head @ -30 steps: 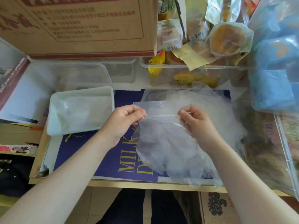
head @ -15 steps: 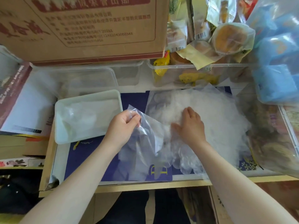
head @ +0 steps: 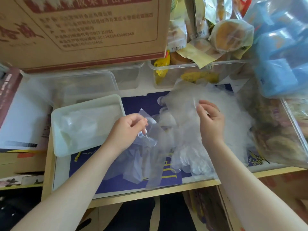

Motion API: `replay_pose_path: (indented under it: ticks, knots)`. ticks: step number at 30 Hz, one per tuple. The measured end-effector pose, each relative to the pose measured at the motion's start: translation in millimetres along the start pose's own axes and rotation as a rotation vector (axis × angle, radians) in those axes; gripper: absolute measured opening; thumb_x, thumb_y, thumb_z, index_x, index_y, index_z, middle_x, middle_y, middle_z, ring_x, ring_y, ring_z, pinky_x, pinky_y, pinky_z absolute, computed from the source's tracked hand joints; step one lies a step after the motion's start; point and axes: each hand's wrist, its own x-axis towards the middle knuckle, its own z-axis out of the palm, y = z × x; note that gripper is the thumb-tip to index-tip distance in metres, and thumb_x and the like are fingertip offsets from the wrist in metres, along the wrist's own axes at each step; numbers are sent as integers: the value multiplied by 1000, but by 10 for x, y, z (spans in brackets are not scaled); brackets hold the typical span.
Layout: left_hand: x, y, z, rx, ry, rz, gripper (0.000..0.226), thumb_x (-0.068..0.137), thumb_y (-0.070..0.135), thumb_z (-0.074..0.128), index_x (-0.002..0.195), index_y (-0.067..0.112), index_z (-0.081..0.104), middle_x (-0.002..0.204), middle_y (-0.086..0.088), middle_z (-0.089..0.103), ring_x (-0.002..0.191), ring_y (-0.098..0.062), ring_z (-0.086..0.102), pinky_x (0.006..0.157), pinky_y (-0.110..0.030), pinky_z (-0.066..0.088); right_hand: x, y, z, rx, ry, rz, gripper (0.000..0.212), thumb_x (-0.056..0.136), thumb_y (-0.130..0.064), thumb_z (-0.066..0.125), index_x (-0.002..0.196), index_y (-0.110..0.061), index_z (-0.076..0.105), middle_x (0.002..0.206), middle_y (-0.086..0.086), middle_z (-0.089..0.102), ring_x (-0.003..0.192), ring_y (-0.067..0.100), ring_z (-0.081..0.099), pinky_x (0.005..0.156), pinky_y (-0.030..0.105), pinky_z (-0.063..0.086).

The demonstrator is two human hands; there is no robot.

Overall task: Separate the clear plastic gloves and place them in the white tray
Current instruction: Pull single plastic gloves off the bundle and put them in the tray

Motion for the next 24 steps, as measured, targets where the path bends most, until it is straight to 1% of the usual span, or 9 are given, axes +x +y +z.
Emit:
replay_pose_path:
  ticks: [2,5,8,10,13,16,20,22,24]
  knots:
    - [12,41,27,-103,27,-28,25,94,14,49,73,12,62,55,9,59,42,-1,40,46,-10,33,-76,-227,-55,211,-55,-21,27,89,-11,55,66,-23,61,93,-7,61,80,-1,56,71,12,42]
    - [41,94,95,-257,87,-93,27,98,14,43,78,15,61,59,8,62,44,-6,39,42,-12,33,-227,-529,-134,363,-273,-52,27,83,-14,48,64,-28,63,85,-7,65,82,9,56,72,18,45]
    - [93,151,170,-405,168,-157,28,101,16,38,82,17,59,64,8,66,48,-1,52,44,-11,38,-345,-674,-213,472,-555,14,27,76,-10,48,54,-24,53,88,5,71,87,19,60,72,23,44]
    - [141,171,209,-517,206,-197,27,101,16,37,86,15,59,62,9,67,49,0,58,49,-13,44,-348,-659,-304,715,-690,121,14,70,-15,57,57,-16,50,88,12,70,83,22,63,69,23,49]
    - [217,159,278,-702,169,-276,26,101,19,37,89,13,59,65,5,71,59,-9,66,67,-28,52,-261,-435,-436,778,-614,238,17,61,-21,65,55,-15,51,82,11,69,74,21,63,61,22,48]
    - [260,101,350,-739,75,-378,23,100,23,37,92,14,56,62,4,70,57,-13,68,66,-30,52,-215,-153,-513,619,-462,291,18,64,-18,62,52,-17,49,82,11,70,76,21,63,68,29,43]
    - [275,-19,408,-785,48,-474,24,100,28,37,97,14,55,87,-6,69,68,-17,70,69,-31,54,-272,-5,-599,370,-267,104,27,81,2,41,58,-11,39,84,1,72,79,17,62,69,20,47]
    - [245,-64,452,-801,41,-522,34,100,39,32,97,15,56,95,-10,66,79,-21,68,77,-36,51,-326,35,-633,237,-227,16,17,79,-3,44,62,-3,49,83,-4,72,81,11,61,75,19,47]
    - [187,-95,514,-763,5,-503,41,95,52,35,103,18,55,104,-10,65,93,-25,65,80,-39,52,-402,153,-611,89,-193,12,19,81,-9,49,77,5,60,83,-7,70,76,4,60,71,19,47]
